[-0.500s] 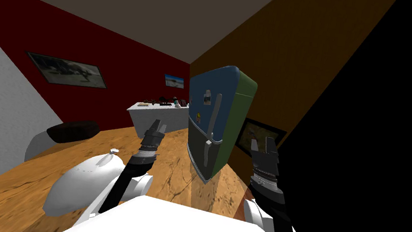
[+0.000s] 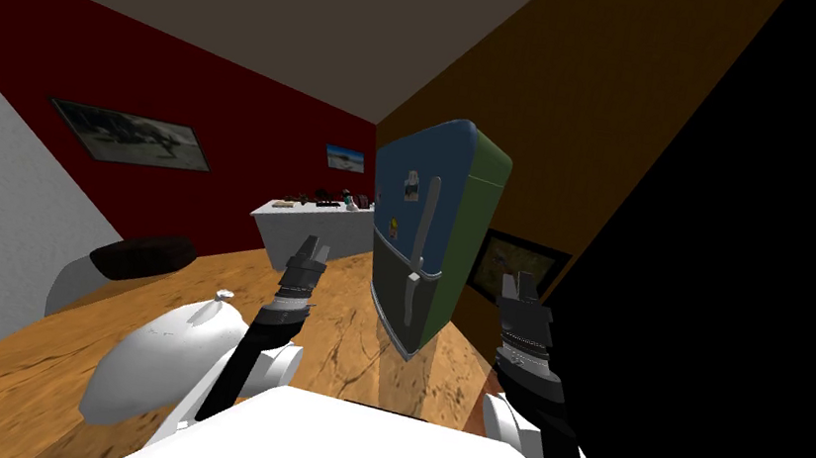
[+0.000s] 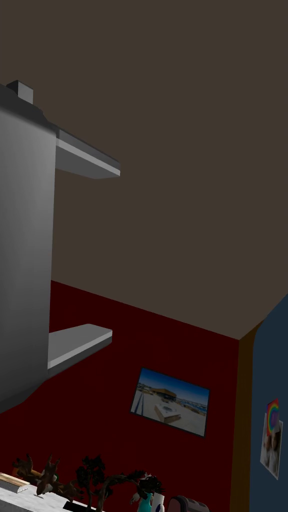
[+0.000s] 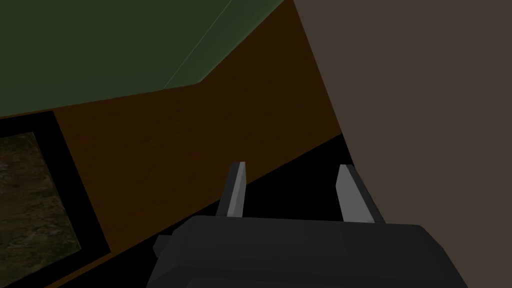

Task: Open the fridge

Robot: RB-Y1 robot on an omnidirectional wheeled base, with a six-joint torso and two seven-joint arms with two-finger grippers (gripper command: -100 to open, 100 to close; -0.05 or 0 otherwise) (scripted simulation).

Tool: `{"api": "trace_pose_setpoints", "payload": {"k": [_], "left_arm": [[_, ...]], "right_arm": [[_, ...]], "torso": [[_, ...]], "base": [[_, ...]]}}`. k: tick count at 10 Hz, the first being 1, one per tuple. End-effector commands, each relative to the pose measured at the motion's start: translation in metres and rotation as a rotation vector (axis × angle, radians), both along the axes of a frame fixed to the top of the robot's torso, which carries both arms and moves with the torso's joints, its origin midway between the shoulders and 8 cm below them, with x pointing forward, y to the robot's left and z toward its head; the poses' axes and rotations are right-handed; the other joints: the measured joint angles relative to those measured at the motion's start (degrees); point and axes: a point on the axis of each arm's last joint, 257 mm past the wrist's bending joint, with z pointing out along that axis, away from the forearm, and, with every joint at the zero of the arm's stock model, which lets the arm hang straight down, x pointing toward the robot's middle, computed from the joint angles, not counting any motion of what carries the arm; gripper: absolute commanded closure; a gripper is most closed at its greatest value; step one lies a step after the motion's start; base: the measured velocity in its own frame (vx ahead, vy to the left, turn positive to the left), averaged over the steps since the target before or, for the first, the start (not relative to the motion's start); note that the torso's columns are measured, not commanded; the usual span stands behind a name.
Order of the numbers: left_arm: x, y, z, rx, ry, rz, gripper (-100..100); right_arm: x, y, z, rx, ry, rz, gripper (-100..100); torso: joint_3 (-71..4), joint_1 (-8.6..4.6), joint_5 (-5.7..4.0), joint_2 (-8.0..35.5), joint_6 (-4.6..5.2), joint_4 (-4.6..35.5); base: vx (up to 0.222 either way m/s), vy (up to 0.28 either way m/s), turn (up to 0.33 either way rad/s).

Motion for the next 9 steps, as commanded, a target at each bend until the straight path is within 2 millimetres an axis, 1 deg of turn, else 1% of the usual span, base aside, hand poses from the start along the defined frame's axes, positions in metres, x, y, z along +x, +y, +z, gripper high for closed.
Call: {"api": "trace_pose_setpoints", "payload": {"k": [1, 4, 5, 6, 7, 9], "left_arm": [[0.0, 0.0, 0.0, 0.0, 0.0, 0.0, 0], [0.0, 0.0, 0.0, 0.0, 0.0, 0.0, 0], [0.005, -0.001, -0.005, 0.042, 0.026, -0.005, -100], [0.007, 0.0, -0.009, 0.059, 0.041, -0.003, -100], [0.014, 0.003, -0.017, 0.087, 0.075, 0.008, -100], [0.02, 0.009, -0.026, 0.108, 0.112, 0.026, -100]], "right_arm": [[0.0, 0.0, 0.0, 0.0, 0.0, 0.0, 0], [0.0, 0.0, 0.0, 0.0, 0.0, 0.0, 0], [0.0, 0.0, 0.0, 0.0, 0.0, 0.0, 0], [0.0, 0.0, 0.0, 0.0, 0.0, 0.0, 0], [0.0, 0.0, 0.0, 0.0, 0.001, 0.0, 0], [0.0, 0.0, 0.0, 0.0, 0.001, 0.0, 0]], "torso": [[-8.44, 0.0, 0.0, 4.24, 0.0, 4.23], [-33.81, 0.0, 0.0, 16.93, 0.0, 16.92], [-42.27, 0.0, 0.0, 21.16, 0.0, 21.14], [-46.26, -0.14, -0.03, 23.01, 0.0, 23.02], [-47.39, -0.22, -0.06, 23.55, 0.0, 23.57], [-47.74, -0.26, -0.08, 23.65, 0.01, 23.76]], "base": [[0.0, 0.0, 0.0], [0.0, 0.0, 0.0], [0.034, -0.051, 0.02], [0.037, -0.093, 0.041], [0.056, -0.148, 0.063], [0.091, -0.193, 0.039]]}}
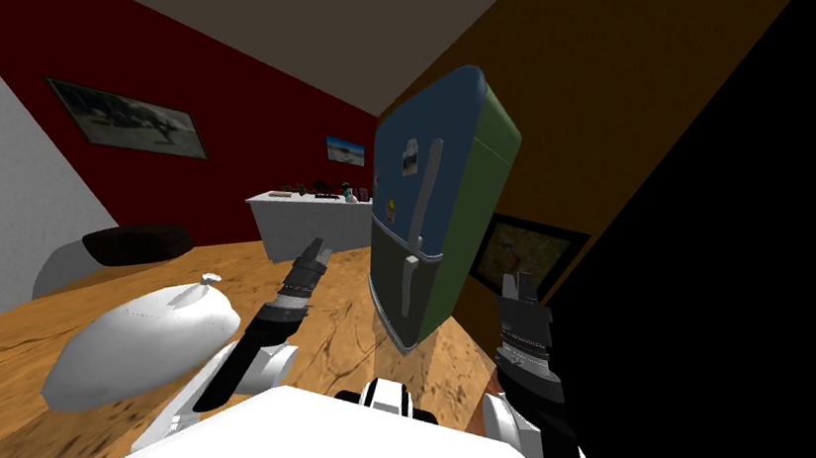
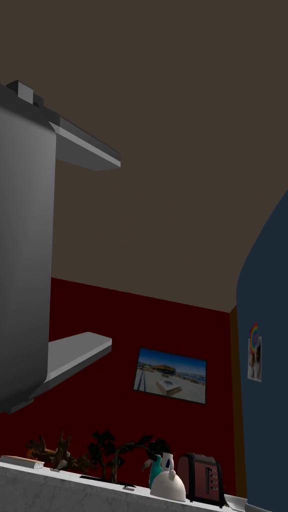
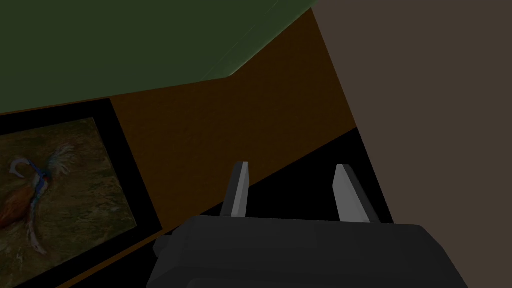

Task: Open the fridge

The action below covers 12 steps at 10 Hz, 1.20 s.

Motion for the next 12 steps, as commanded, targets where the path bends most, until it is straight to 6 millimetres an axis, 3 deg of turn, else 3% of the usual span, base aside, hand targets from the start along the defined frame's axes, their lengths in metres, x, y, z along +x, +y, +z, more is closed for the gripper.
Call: {"api": "trace_pose_setpoints", "payload": {"k": [1, 12], "left_arm": [[0.013, 0.013, -0.019, 0.038, 0.072, 0.039, -100], [0.047, 0.07, -0.101, 0.083, 0.341, 0.212, -100]], "right_arm": [[0.0, 0.0, 0.0, 0.0, 0.0, 0.0, 0], [0.0, 0.0, 0.0, 0.0, 0.0, 0.0, 0]], "torso": [[0.03, 0.12, 0.03, 0.1, 0.0, 0.03], [0.08, 0.25, 0.08, 0.16, -0.01, 0.06]], "base": [[0.082, -0.209, 0.079], [0.078, -0.19, 0.054]]}}
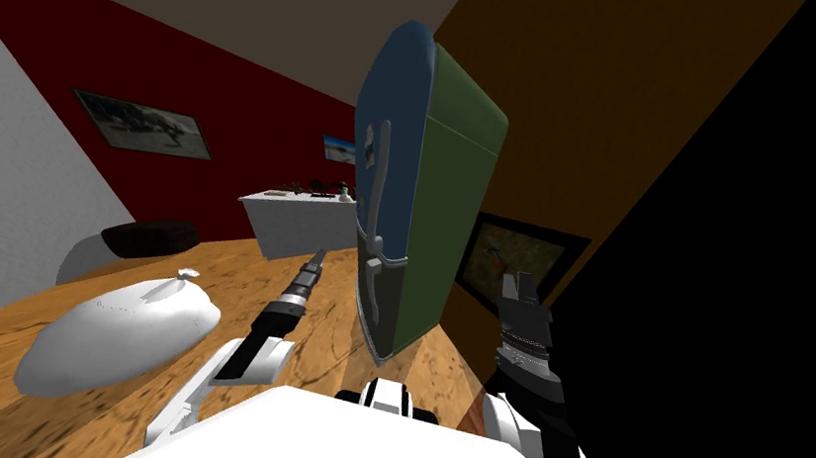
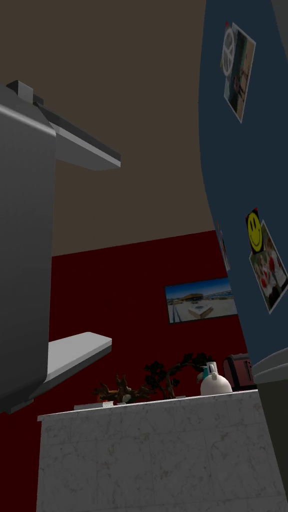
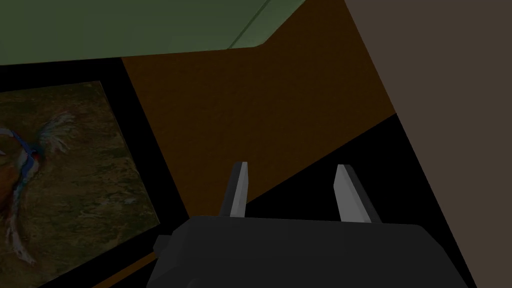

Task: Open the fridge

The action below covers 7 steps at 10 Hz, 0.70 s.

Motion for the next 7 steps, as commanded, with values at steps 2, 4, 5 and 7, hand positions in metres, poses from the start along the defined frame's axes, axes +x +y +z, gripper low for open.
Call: {"api": "trace_pose_setpoints", "payload": {"k": [2, 4, 5, 7], "left_arm": [[0.005, 0.019, -0.025, 0.021, 0.089, 0.053, -100], [0.007, 0.028, -0.037, 0.028, 0.127, 0.076, -100], [0.009, 0.037, -0.05, 0.032, 0.169, 0.102, -100], [0.01, 0.047, -0.065, 0.034, 0.214, 0.129, -100]], "right_arm": [[0.0, 0.0, 0.0, 0.0, 0.0, 0.0, 0], [0.0, 0.0, 0.0, 0.0, 0.0, 0.0, 0], [0.0, 0.0, 0.0, 0.0, 0.0, 0.0, 0], [0.0, 0.0, 0.0, 0.0, 0.0, 0.0, 0]], "torso": [[0.0, -0.08, -0.03, 0.0, 0.01, 0.0], [0.03, 0.11, 0.01, 0.05, 0.0, 0.02], [0.07, 0.28, 0.08, 0.12, 0.0, 0.03], [0.0, -0.19, -0.06, 0.0, 0.01, 0.0]], "base": [[0.075, -0.22, 0.051], [0.046, -0.156, 0.037], [0.048, -0.181, 0.075], [0.06, -0.215, 0.053]]}}
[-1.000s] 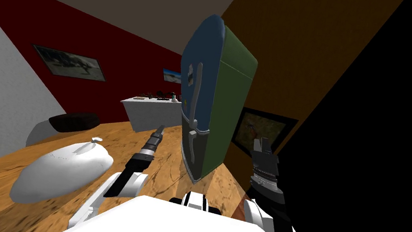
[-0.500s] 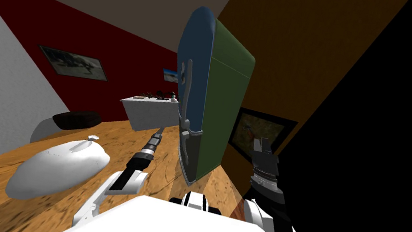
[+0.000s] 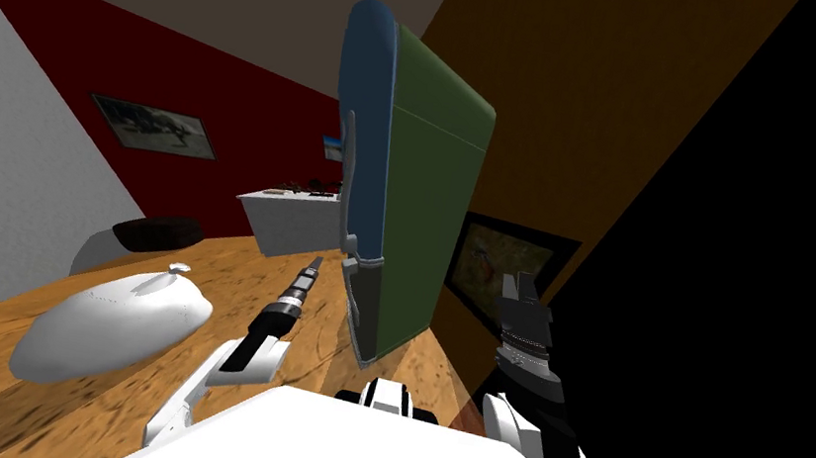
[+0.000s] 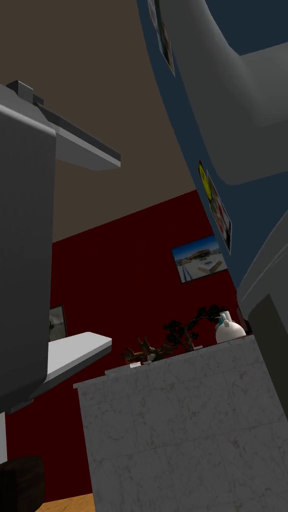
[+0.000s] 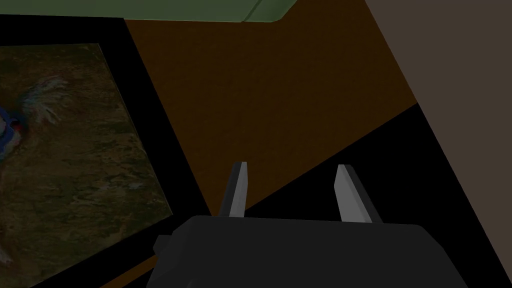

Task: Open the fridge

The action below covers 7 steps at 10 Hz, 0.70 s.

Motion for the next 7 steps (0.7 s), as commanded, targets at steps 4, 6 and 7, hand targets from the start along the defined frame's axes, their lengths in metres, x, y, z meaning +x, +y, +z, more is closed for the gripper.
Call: {"api": "trace_pose_setpoints", "payload": {"k": [4, 6, 7], "left_arm": [[0.002, 0.032, -0.05, 0.004, 0.152, 0.089, -100], [0.001, 0.041, -0.066, -0.002, 0.198, 0.116, -100], [0.0, 0.038, -0.064, 0.0, 0.185, 0.109, -100]], "right_arm": [[0.0, 0.0, 0.0, 0.0, 0.0, 0.0, 0], [0.0, 0.0, 0.0, 0.0, 0.0, 0.0, 0], [0.0, 0.0, 0.0, 0.0, 0.0, 0.0, 0]], "torso": [[0.02, -0.03, -0.01, 0.04, 0.0, 0.01], [0.02, 0.39, 0.11, 0.02, -0.01, 0.01], [0.04, 0.43, 0.12, 0.07, 0.0, 0.02]], "base": [[0.069, -0.21, 0.055], [0.059, -0.154, 0.044], [0.014, -0.055, 0.006]]}}
